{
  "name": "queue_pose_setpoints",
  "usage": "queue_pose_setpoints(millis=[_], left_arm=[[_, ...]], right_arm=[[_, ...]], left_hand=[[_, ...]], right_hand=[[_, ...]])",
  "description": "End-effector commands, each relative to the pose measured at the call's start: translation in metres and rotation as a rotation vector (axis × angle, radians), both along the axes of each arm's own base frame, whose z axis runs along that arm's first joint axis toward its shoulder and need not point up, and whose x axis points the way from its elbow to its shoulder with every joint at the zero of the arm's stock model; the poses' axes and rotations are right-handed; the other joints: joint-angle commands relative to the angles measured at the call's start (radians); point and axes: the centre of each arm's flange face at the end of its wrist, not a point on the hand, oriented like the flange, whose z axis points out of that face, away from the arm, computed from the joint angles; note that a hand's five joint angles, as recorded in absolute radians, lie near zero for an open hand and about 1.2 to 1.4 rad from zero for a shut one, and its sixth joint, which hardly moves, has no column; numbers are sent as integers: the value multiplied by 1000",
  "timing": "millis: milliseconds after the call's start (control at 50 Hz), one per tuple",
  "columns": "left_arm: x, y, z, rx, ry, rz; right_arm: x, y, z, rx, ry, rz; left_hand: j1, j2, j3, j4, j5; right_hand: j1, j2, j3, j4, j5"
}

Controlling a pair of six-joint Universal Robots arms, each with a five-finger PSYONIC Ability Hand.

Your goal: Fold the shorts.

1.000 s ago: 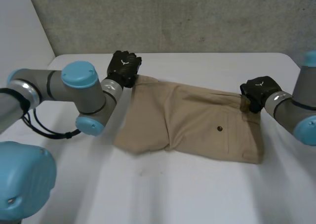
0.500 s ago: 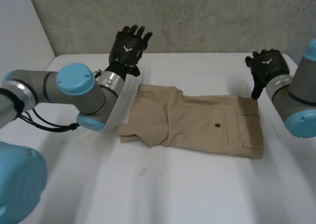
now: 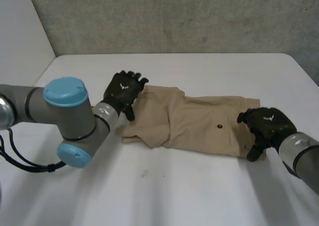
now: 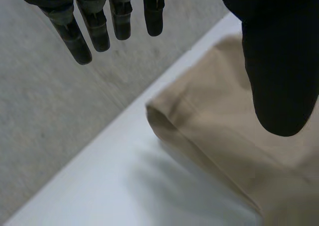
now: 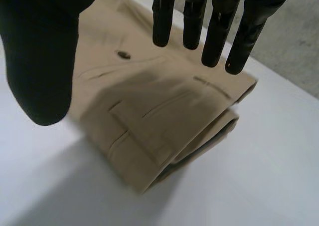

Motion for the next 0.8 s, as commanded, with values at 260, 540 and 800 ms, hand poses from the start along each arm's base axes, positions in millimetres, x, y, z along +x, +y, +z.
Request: queue_pose_setpoints(millis=[260, 540, 800], left_arm=[[6, -16, -29, 33, -34, 57], [11, -7, -22, 50, -42, 61], [35, 10, 33, 28, -17, 108]], right_arm=[[-11, -21, -38, -62, 16, -49], [-33, -40, -41, -122, 116, -130], [-77, -68, -26, -150, 386, -153]], left_hand=[[-8, -4, -15, -7, -22], [-8, -4, -15, -7, -22], [-29, -25, -36, -27, -43]], right_hand=[[382, 339, 330, 330, 341], [1083, 1040, 1031, 1031, 1041], [1083, 1040, 1031, 1031, 1041]])
